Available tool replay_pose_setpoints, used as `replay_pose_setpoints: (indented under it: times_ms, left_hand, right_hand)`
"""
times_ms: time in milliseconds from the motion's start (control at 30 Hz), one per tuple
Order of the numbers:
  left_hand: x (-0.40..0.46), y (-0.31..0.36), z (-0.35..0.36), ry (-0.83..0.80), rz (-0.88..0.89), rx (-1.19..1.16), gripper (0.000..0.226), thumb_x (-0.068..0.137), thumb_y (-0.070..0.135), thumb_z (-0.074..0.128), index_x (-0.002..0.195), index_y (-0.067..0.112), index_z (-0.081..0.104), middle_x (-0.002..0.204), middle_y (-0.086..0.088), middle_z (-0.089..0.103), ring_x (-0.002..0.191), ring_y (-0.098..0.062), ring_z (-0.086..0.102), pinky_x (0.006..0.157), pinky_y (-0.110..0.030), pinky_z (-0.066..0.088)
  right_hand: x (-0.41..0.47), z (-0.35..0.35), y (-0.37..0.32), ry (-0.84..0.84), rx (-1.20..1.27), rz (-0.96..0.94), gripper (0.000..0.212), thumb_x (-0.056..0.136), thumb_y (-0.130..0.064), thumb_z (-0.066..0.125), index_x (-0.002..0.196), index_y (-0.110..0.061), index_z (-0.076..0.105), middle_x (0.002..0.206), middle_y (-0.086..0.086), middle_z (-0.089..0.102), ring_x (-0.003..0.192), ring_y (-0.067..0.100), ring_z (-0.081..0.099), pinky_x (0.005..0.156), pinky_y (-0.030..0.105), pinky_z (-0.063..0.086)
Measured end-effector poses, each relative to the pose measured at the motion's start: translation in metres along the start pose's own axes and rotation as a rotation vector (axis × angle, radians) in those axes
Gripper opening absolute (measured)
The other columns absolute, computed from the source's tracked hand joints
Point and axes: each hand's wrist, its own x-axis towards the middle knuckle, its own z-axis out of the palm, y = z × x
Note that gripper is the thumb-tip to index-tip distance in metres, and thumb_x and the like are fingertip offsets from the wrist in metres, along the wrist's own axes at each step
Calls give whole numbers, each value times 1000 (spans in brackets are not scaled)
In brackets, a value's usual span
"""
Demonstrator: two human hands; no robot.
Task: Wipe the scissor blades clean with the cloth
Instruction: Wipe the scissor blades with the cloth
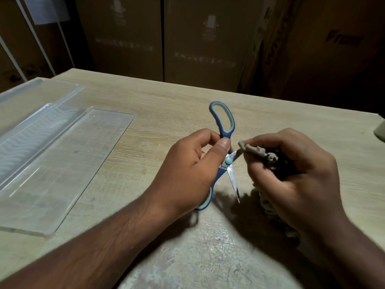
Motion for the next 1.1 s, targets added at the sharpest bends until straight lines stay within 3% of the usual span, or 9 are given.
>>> replay_pose_setpoints:
  times_ms: [100,200,400,500,567,633,700,833,1100]
  left_hand:
    - [-2,0,1,2,-15,17,24,108,34,59,90,21,70,73,-24,67,53,-35,49,53,-42,44]
    - [-3,0,2,6,-23,-3,25,107,36,60,91,19,70,77,-30,67,53,-39,50,56,-50,48]
    - [2,-5,4,36,-103,-51,30,107,34,59,88,14,71,42,11,42,40,-5,28,48,-18,30]
    - [3,-4,2,43,-123,-64,29,107,33,59,86,16,70,39,13,41,38,-4,27,47,-19,29]
    - [2,-4,1,29,-116,-80,31,106,38,60,87,17,71,45,1,43,44,-17,30,53,-29,32]
    - [-1,-2,0,14,-95,-70,32,104,46,60,89,19,70,62,-30,52,52,-31,34,57,-43,35]
    - [-2,-1,2,36,-82,-46,30,105,43,60,90,18,69,68,-35,57,52,-30,37,55,-46,38]
    - [-2,-5,6,95,-74,-28,26,107,33,59,93,13,69,42,8,42,36,-6,27,43,-22,28]
    - [-3,1,2,140,11,-7,21,107,28,57,95,13,65,51,18,61,33,0,41,42,-8,30]
  right_hand:
    - [-1,5,2,-70,-20,-33,20,87,-11,77,105,-18,80,93,-6,71,85,10,69,71,25,53]
    - [-3,6,5,-94,-26,-58,22,87,-11,77,108,-16,79,93,-4,70,83,11,69,69,29,53]
    - [-5,5,4,-105,-75,-148,22,90,-15,76,112,-12,79,98,-2,69,84,14,70,69,32,55]
    - [-5,5,1,-106,-120,-200,24,96,-24,71,114,-12,79,100,-2,69,85,13,68,69,31,55]
    - [-7,6,-1,-84,-156,-202,25,96,-25,70,116,-13,79,101,-3,70,83,13,68,67,32,56]
    - [-8,7,-3,-66,-176,-177,25,97,-26,70,117,-14,79,100,-4,70,79,14,68,65,34,56]
    - [-9,11,-4,-54,-190,-156,22,97,-24,71,115,-14,79,97,-3,71,75,16,67,64,33,54]
    - [-6,14,-8,-79,-108,-53,19,92,-18,74,110,-15,79,89,-4,69,74,12,64,66,26,49]
    - [-5,9,-8,-109,-159,132,19,84,-28,70,101,-27,79,86,-15,70,79,1,65,69,21,49]
